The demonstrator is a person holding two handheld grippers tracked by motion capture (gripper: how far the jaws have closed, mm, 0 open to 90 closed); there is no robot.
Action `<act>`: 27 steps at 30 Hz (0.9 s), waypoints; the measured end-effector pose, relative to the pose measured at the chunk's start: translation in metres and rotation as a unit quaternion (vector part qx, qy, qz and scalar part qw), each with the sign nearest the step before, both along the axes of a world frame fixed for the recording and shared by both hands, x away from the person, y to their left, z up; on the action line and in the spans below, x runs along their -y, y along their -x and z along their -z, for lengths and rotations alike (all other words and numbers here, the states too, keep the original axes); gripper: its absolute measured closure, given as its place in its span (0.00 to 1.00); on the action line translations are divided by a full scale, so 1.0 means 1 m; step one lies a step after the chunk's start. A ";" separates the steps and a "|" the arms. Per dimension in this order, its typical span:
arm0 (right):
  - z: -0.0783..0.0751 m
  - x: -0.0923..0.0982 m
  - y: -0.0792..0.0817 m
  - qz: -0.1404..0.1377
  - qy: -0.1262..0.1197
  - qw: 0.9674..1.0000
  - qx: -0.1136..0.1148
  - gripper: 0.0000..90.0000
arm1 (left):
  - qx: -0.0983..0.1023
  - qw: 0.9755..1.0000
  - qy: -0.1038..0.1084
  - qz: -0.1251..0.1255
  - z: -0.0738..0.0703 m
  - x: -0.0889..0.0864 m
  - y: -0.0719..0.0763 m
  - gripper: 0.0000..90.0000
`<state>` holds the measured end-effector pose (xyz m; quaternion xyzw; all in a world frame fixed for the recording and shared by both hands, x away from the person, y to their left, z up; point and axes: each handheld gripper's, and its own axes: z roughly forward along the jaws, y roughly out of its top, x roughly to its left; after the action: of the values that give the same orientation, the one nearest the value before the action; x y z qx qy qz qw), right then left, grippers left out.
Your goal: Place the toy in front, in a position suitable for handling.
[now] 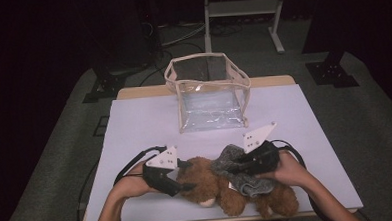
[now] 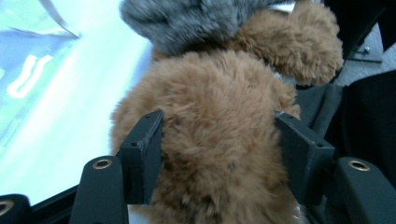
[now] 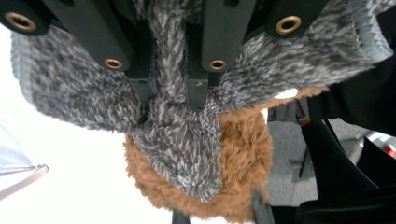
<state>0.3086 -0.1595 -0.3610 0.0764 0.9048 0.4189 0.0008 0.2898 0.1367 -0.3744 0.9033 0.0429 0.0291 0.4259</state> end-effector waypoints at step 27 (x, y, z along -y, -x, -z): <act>-0.002 0.054 0.014 0.052 -0.023 0.998 0.003 0.87 | -0.003 1.000 -0.007 0.013 0.002 0.009 0.000 0.42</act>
<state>0.2944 -0.2138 -0.3592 0.1223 0.8895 0.4395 0.0239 0.2894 0.1273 -0.3760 0.9070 0.0323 0.0208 0.4194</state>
